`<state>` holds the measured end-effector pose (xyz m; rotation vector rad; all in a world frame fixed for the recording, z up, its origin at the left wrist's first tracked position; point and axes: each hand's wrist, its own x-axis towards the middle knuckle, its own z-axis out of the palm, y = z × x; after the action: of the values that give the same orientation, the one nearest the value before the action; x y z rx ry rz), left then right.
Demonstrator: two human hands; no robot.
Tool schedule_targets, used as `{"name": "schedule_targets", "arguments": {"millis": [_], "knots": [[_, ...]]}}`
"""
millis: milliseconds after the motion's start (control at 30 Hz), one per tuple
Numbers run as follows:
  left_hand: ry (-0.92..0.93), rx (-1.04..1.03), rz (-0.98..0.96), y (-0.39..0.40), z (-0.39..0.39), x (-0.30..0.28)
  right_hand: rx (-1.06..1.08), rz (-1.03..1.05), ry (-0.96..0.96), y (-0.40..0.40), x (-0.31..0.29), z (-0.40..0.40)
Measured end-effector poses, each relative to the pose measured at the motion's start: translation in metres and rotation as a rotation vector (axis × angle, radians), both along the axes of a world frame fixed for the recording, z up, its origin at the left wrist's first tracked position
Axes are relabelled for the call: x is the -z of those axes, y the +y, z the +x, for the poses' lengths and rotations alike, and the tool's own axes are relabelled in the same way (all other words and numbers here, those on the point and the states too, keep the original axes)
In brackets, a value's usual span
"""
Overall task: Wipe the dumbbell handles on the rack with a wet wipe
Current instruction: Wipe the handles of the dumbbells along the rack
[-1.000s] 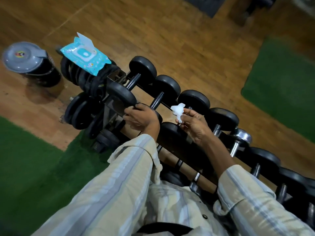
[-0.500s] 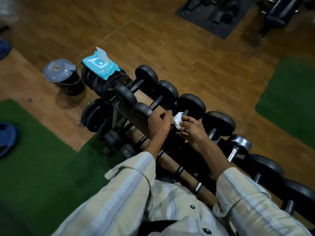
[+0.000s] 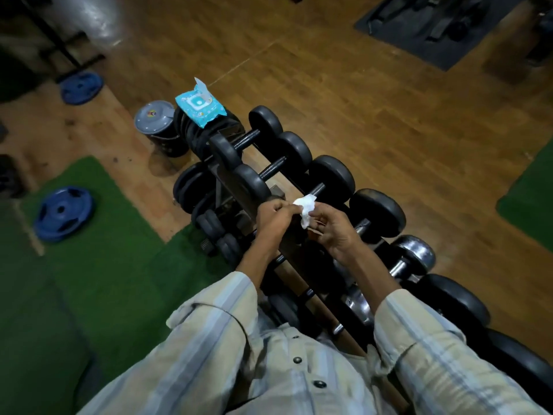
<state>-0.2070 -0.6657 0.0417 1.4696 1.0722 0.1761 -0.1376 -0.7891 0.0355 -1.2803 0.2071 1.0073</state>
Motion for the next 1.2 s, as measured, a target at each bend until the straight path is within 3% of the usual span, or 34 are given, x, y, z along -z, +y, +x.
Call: {"name": "schedule_targets", "arguments": {"millis": [267, 467, 567, 700, 833, 933, 1100, 1200], "knots": [[0.046, -0.108, 0.133, 0.007, 0.007, 0.010, -0.080, -0.137, -0.252, 0.006, 0.023, 0.027], [0.279, -0.399, 0.325, 0.014, 0.039, 0.038, -0.147, -0.352, -0.779, 0.005, 0.045, 0.062], [0.349, -0.492, 0.361, 0.016, 0.055, 0.049, -0.368, -0.349, -0.986, 0.011, 0.057, 0.069], [0.439, -0.569, 0.370, 0.020, 0.068, 0.065, -1.014, -0.335, -1.292, 0.026, 0.075, 0.071], [0.426, -0.612, 0.457, 0.020, 0.073, 0.076, -1.058, -0.482, -1.625, 0.038, 0.069, 0.083], [0.413, -0.633, 0.505, 0.019, 0.072, 0.081, -1.105, -0.553, -1.618, 0.058, 0.071, 0.089], [0.405, -0.626, 0.554, 0.022, 0.074, 0.083, -1.378, -0.655, -1.269, 0.101, 0.062, 0.105], [0.420, -0.609, 0.552, 0.023, 0.073, 0.084, -1.443, -0.676, -1.173, 0.109, 0.061, 0.105]]}}
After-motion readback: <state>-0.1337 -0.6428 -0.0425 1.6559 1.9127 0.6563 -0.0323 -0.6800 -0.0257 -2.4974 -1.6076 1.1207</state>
